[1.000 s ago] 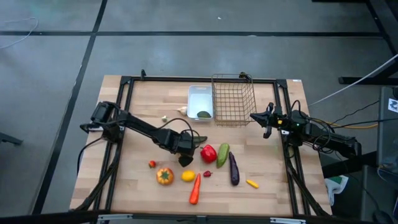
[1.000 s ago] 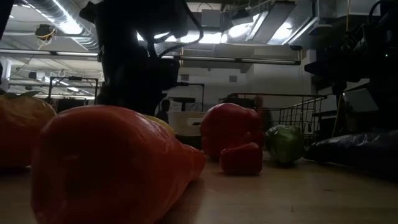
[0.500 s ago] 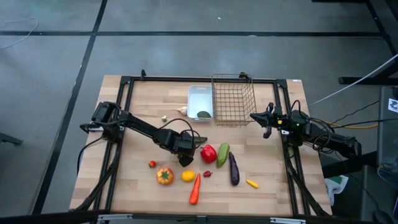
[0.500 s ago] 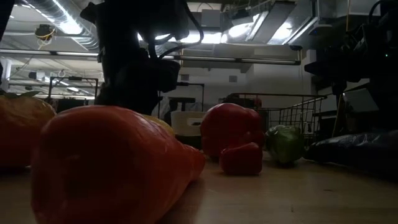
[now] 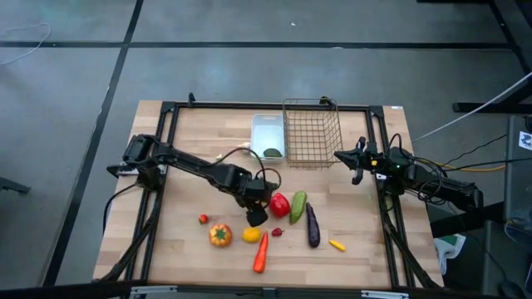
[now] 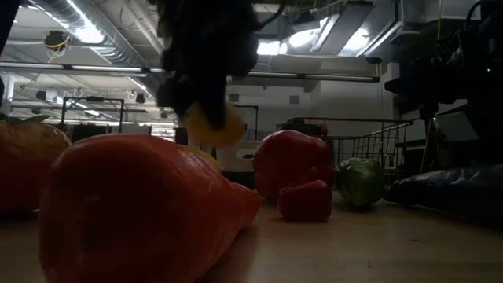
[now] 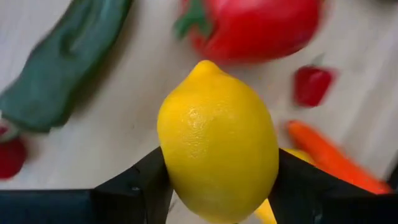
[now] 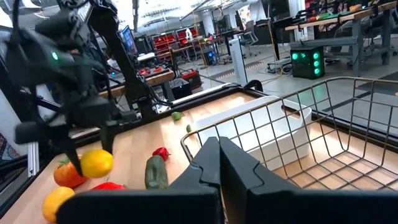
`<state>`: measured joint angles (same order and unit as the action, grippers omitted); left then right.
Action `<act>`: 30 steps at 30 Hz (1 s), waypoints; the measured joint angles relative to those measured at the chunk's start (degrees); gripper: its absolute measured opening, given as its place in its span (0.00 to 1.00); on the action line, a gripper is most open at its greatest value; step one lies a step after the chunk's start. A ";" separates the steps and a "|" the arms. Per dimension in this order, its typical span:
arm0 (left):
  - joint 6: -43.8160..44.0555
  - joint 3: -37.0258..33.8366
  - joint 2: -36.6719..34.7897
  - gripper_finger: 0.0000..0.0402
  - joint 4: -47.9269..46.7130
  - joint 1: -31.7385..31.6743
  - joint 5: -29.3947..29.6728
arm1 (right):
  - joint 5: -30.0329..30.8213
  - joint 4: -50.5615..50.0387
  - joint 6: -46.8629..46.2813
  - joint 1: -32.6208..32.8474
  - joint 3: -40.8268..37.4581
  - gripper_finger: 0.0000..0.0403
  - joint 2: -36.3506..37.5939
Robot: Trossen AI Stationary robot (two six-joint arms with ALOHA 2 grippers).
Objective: Sort produce into baskets
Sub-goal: Put the yellow lemon into the white bin
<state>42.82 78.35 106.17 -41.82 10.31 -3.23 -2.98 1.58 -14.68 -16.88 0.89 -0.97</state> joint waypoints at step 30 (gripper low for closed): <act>-23.28 4.52 3.13 0.53 8.59 -29.34 5.04 | -3.22 1.51 -0.07 0.02 0.00 0.07 0.00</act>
<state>19.54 82.87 109.30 -33.23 -19.03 1.81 -6.19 3.09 -14.74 -16.86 0.89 -0.97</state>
